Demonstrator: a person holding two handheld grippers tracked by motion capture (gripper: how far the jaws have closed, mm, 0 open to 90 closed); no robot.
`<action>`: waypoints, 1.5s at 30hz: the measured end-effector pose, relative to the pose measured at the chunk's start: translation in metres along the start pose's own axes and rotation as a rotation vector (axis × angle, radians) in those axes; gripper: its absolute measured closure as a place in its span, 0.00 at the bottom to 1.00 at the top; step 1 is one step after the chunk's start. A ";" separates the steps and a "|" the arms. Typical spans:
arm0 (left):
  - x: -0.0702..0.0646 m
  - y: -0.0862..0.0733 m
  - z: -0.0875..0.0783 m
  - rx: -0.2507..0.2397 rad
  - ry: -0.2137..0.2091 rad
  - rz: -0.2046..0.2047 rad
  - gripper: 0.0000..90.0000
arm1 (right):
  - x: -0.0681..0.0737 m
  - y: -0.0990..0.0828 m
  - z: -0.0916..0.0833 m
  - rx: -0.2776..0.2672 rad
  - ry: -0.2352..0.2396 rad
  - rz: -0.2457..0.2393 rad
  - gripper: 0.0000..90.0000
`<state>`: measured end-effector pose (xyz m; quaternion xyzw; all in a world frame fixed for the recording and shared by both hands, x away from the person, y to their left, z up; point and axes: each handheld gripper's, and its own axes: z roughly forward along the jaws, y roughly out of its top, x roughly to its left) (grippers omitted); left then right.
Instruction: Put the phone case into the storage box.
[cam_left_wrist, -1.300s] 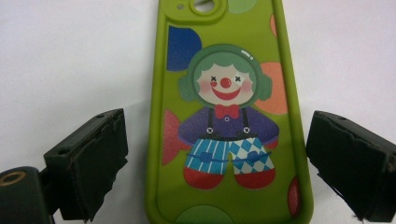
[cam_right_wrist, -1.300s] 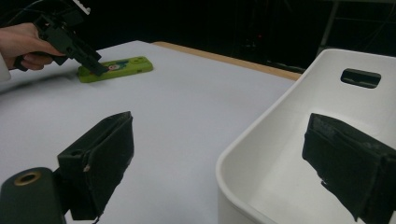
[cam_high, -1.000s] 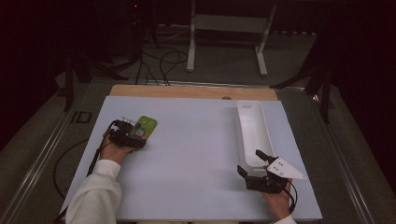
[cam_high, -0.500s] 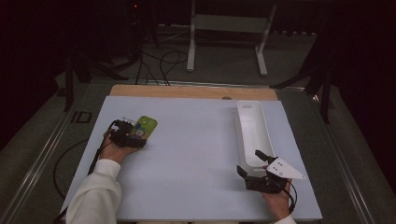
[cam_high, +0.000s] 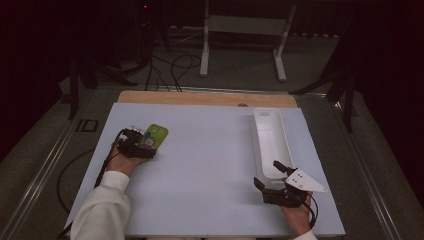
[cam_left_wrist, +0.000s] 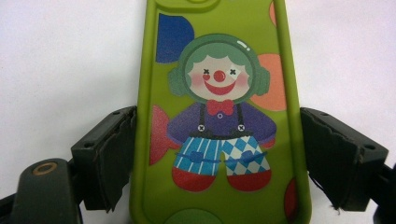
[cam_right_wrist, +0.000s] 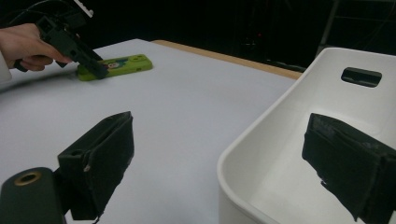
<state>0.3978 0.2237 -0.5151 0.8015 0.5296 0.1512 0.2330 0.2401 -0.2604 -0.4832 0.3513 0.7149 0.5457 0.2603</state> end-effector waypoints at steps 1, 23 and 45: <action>0.000 0.000 0.000 -0.003 0.002 0.001 0.18 | 0.000 0.000 0.000 -0.001 0.000 -0.001 0.10; -0.010 0.000 -0.032 -0.140 0.044 0.035 0.18 | 0.000 0.000 -0.001 0.000 -0.003 -0.002 0.10; -0.026 -0.013 -0.065 -0.300 0.023 0.054 0.18 | 0.000 0.000 -0.001 0.000 0.000 -0.002 0.10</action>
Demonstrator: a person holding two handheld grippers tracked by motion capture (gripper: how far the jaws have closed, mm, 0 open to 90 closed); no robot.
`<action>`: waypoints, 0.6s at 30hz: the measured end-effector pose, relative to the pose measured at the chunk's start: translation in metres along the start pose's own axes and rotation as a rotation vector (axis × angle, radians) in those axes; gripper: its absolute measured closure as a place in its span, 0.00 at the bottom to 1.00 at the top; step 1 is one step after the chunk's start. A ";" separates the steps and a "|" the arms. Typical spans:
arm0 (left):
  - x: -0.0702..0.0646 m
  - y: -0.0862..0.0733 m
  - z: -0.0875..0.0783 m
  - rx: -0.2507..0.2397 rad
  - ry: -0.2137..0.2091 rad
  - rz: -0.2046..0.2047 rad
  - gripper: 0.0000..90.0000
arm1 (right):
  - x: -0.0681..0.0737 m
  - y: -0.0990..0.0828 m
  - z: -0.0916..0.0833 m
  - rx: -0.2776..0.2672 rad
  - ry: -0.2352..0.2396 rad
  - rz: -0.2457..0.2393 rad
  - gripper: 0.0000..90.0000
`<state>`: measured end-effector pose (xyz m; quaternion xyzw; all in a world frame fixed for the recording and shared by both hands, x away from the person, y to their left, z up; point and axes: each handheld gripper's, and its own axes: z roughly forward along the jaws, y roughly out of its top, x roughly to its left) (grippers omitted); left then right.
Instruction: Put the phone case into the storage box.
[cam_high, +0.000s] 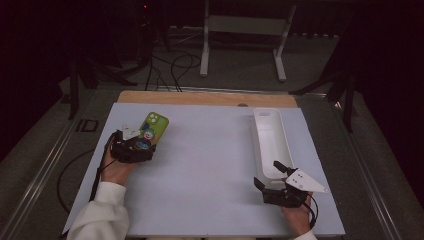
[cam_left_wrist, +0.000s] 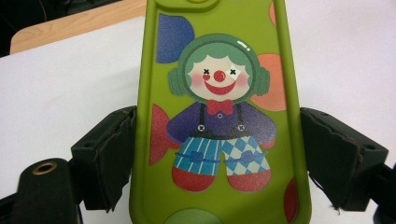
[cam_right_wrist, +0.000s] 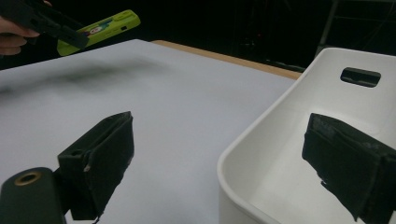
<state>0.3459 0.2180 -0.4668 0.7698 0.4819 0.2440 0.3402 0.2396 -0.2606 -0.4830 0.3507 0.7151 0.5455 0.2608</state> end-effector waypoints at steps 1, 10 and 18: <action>-0.001 -0.001 -0.001 -0.005 -0.003 -0.002 0.18 | 0.000 0.000 0.000 0.001 -0.001 0.001 0.10; -0.010 -0.006 -0.009 -0.056 -0.011 -0.009 0.18 | 0.000 0.000 0.000 0.001 -0.001 0.005 0.10; -0.019 -0.009 -0.019 -0.114 -0.015 0.006 0.18 | 0.001 0.000 0.000 0.001 -0.001 0.006 0.10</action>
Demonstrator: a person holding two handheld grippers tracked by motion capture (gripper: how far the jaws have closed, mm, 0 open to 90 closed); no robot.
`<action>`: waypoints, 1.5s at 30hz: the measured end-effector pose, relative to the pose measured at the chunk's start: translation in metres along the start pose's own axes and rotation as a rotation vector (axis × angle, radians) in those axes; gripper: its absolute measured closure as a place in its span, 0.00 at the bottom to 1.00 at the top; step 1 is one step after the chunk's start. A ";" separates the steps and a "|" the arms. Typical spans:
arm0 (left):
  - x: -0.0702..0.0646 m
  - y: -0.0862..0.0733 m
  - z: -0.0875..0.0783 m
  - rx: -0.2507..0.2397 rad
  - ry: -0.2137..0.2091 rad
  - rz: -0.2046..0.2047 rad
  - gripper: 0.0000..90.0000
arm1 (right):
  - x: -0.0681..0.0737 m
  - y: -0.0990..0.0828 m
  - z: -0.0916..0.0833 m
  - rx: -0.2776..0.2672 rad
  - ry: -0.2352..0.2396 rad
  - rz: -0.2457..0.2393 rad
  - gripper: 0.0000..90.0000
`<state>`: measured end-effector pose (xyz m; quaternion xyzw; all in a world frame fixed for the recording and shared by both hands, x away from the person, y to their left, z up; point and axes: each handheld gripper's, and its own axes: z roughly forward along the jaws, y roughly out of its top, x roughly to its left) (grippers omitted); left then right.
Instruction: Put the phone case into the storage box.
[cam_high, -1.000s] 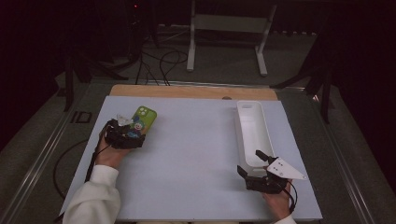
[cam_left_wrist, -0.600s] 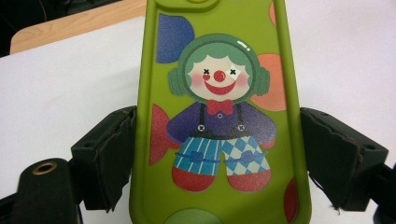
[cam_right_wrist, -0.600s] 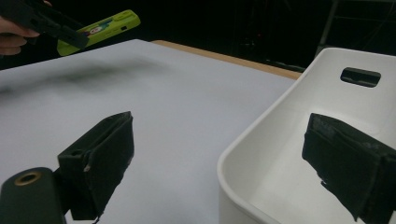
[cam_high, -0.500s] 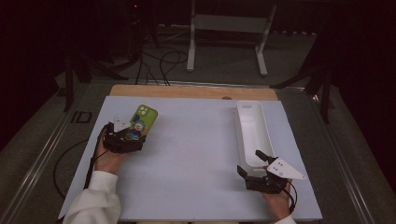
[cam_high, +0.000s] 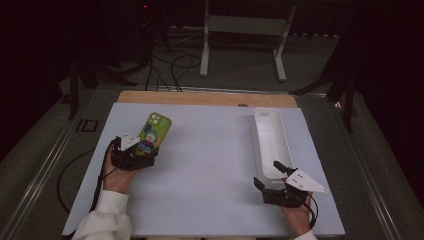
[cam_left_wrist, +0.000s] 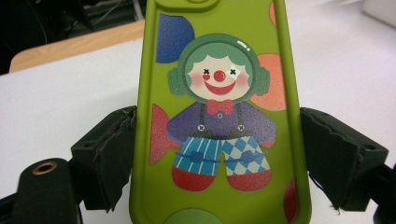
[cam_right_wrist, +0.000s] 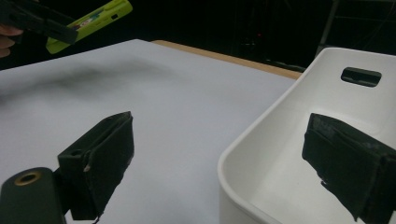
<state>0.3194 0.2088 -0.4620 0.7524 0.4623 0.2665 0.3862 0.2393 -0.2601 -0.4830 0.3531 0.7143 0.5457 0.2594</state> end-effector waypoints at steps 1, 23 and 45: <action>-0.001 0.000 -0.001 -0.005 -0.001 0.004 0.18 | 0.000 0.000 0.000 -0.001 0.001 -0.002 0.10; -0.024 0.004 -0.018 -0.103 -0.030 0.066 0.18 | -0.002 0.001 -0.002 -0.008 0.002 -0.002 0.10; -0.053 0.016 -0.028 -0.172 -0.060 0.133 0.18 | -0.003 0.002 0.000 0.004 0.016 -0.001 0.10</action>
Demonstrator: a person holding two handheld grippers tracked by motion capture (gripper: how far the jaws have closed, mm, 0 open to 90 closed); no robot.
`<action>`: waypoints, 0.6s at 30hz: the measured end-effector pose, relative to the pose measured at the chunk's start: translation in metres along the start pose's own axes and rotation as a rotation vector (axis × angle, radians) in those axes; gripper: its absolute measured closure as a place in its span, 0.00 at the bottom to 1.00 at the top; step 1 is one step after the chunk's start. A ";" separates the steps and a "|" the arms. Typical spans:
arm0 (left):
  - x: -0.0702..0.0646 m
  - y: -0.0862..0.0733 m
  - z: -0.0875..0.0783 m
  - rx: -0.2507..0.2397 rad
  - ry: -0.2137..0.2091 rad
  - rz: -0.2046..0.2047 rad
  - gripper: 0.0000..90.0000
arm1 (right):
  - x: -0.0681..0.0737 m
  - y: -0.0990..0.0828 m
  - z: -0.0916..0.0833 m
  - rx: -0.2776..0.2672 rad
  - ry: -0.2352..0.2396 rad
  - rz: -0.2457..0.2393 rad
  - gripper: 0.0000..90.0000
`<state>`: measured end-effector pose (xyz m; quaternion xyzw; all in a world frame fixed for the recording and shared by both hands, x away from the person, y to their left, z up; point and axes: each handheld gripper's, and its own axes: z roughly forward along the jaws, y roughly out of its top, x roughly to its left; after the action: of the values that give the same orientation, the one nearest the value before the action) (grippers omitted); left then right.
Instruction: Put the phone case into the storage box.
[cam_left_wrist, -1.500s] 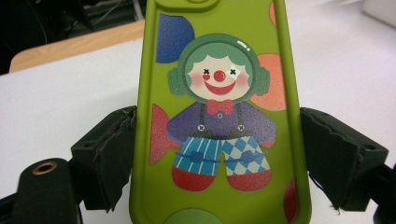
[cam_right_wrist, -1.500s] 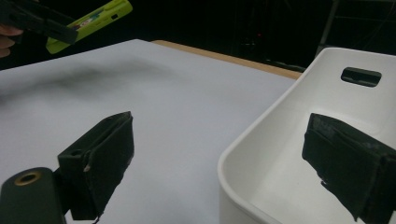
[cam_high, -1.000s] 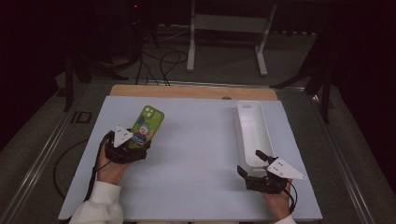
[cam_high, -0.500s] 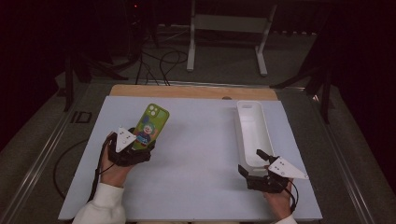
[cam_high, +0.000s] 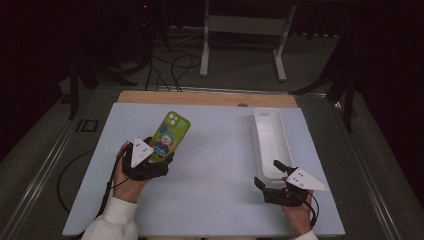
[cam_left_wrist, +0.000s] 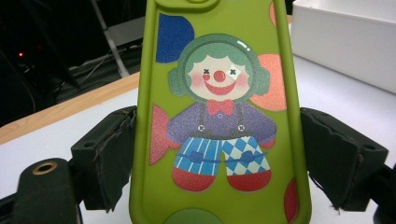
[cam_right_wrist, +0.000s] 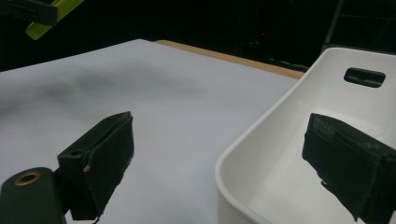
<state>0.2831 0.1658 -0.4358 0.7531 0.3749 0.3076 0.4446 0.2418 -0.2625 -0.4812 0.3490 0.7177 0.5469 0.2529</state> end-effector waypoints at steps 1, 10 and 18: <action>-0.001 0.001 0.000 -0.002 -0.006 -0.003 0.18 | 0.000 0.000 0.000 0.000 -0.002 -0.003 0.10; -0.009 0.007 -0.003 -0.015 -0.013 0.018 0.18 | 0.001 0.001 0.002 0.013 0.001 -0.001 0.10; -0.024 0.013 0.003 -0.010 -0.033 0.064 0.18 | 0.002 0.007 0.006 0.036 0.020 -0.005 0.10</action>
<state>0.2760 0.1400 -0.4285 0.7675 0.3419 0.3111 0.4442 0.2466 -0.2565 -0.4760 0.3463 0.7309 0.5366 0.2406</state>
